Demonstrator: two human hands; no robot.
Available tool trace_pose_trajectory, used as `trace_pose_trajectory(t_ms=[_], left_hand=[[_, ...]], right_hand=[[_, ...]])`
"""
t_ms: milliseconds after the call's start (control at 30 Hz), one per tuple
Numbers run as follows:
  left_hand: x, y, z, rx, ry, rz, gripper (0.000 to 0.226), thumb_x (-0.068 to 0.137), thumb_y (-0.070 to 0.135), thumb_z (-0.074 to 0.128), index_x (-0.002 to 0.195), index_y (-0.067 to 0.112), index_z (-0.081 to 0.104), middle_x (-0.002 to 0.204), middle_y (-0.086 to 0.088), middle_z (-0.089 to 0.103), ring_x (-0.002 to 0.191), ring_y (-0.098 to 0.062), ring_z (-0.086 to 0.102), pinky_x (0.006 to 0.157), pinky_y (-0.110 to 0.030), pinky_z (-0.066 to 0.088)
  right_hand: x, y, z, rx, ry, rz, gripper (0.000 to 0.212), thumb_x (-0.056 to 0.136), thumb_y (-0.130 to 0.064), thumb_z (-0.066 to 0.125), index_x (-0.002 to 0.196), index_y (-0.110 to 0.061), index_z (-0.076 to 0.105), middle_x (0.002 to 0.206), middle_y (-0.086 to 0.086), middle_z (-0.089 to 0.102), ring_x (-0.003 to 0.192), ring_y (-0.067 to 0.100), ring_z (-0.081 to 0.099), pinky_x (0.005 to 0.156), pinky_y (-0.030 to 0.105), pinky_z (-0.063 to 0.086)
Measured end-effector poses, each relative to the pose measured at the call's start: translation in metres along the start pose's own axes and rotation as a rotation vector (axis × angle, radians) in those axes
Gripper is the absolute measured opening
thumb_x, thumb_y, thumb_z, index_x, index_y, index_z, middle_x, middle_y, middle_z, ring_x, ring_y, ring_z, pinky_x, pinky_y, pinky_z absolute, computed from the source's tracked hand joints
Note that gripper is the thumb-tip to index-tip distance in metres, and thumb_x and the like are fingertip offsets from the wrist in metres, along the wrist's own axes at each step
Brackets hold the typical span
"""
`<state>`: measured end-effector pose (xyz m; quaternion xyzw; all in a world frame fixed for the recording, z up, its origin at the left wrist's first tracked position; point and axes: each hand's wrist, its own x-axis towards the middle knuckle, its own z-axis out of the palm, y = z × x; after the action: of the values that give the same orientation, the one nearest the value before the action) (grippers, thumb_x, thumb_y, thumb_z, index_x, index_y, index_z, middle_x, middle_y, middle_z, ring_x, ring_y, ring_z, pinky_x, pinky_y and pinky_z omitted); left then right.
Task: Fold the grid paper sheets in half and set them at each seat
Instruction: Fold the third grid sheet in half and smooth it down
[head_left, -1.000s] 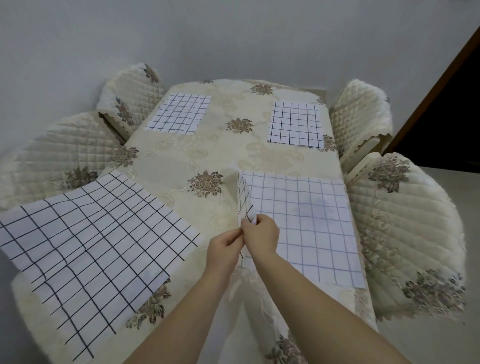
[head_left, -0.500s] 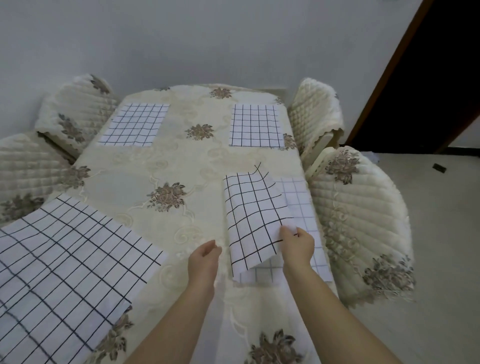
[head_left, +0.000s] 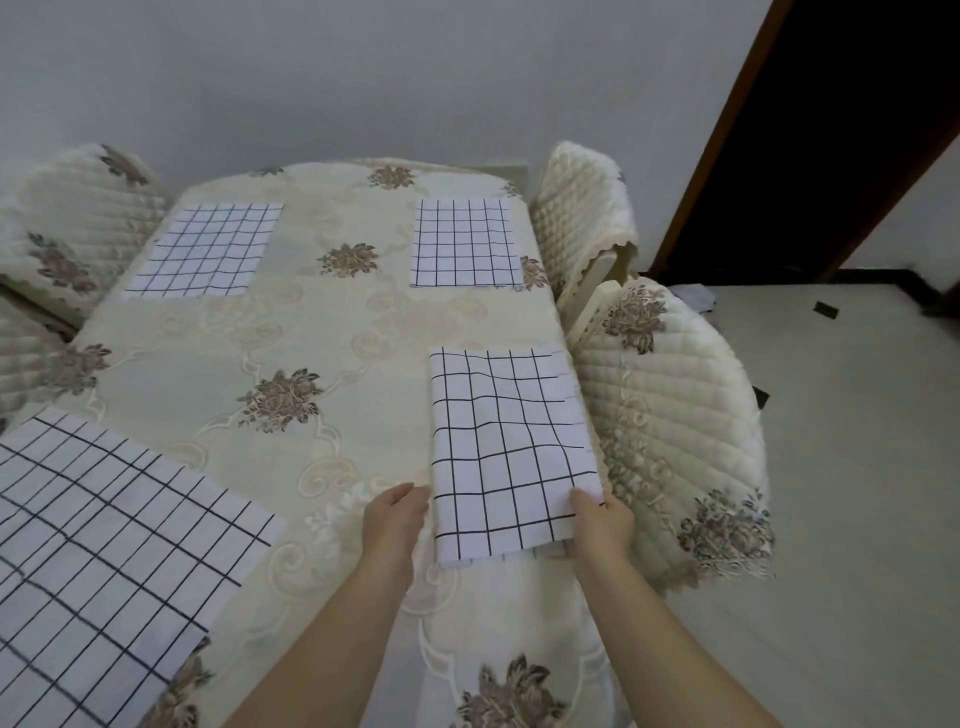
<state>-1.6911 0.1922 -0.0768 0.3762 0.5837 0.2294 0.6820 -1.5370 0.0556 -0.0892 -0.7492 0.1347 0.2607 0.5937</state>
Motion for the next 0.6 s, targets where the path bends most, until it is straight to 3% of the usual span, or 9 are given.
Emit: trace_pose_trajectory(t_ms=[67, 133, 200, 333, 433, 600], left_hand=[[0.000, 0.000, 0.001, -0.004, -0.021, 0.001, 0.035, 0.061, 0.022, 0.068, 0.092, 0.006, 0.065, 0.086, -0.011, 0.066, 0.087, -0.026, 0.061, 0.087, -0.036, 0.048], [-0.002, 0.000, 0.001, -0.010, -0.042, -0.007, 0.022, 0.064, 0.016, 0.069, 0.083, 0.008, 0.063, 0.081, -0.011, 0.065, 0.085, -0.025, 0.059, 0.083, -0.036, 0.047], [0.000, -0.001, 0.000, 0.002, -0.046, -0.013, 0.019, 0.062, 0.014, 0.066, 0.078, 0.006, 0.063, 0.078, -0.013, 0.064, 0.080, -0.025, 0.058, 0.079, -0.036, 0.046], [0.004, 0.000, 0.001, 0.077, -0.006, -0.044, 0.005, 0.073, 0.005, 0.066, 0.071, 0.004, 0.061, 0.068, -0.013, 0.062, 0.076, -0.026, 0.057, 0.073, -0.034, 0.045], [0.006, 0.002, 0.003, 0.164, 0.024, -0.035, 0.012, 0.061, 0.012, 0.067, 0.057, 0.008, 0.056, 0.056, -0.010, 0.056, 0.066, -0.022, 0.053, 0.069, -0.032, 0.042], [0.007, 0.006, 0.010, 0.216, 0.033, -0.061, 0.020, 0.064, 0.005, 0.067, 0.049, 0.009, 0.054, 0.056, -0.011, 0.054, 0.057, -0.020, 0.047, 0.060, -0.029, 0.036]], right_hand=[[0.000, -0.002, -0.006, -0.053, 0.010, 0.007, 0.029, 0.082, -0.019, 0.064, 0.106, -0.003, 0.066, 0.099, 0.011, 0.069, 0.092, 0.032, 0.066, 0.083, 0.051, 0.056], [-0.003, -0.004, -0.013, -0.102, 0.027, -0.006, 0.019, 0.085, -0.014, 0.063, 0.097, -0.001, 0.067, 0.085, 0.009, 0.067, 0.082, 0.030, 0.063, 0.075, 0.043, 0.055], [-0.003, -0.005, -0.019, -0.166, 0.050, -0.039, 0.014, 0.085, -0.012, 0.062, 0.083, 0.001, 0.066, 0.071, 0.009, 0.065, 0.071, 0.029, 0.060, 0.071, 0.048, 0.055], [-0.002, -0.005, -0.027, -0.355, 0.142, -0.115, 0.018, 0.085, -0.021, 0.065, 0.096, -0.008, 0.061, 0.092, 0.012, 0.066, 0.075, 0.028, 0.060, 0.067, 0.033, 0.047], [0.004, -0.006, -0.031, -0.448, 0.178, -0.198, 0.019, 0.081, -0.021, 0.069, 0.092, -0.015, 0.055, 0.110, 0.014, 0.061, 0.084, 0.029, 0.060, 0.071, 0.033, 0.047], [0.009, -0.011, -0.030, -0.541, 0.117, -0.157, 0.028, 0.079, -0.013, 0.067, 0.105, -0.007, 0.058, 0.109, 0.016, 0.061, 0.081, 0.028, 0.057, 0.067, 0.029, 0.043]])
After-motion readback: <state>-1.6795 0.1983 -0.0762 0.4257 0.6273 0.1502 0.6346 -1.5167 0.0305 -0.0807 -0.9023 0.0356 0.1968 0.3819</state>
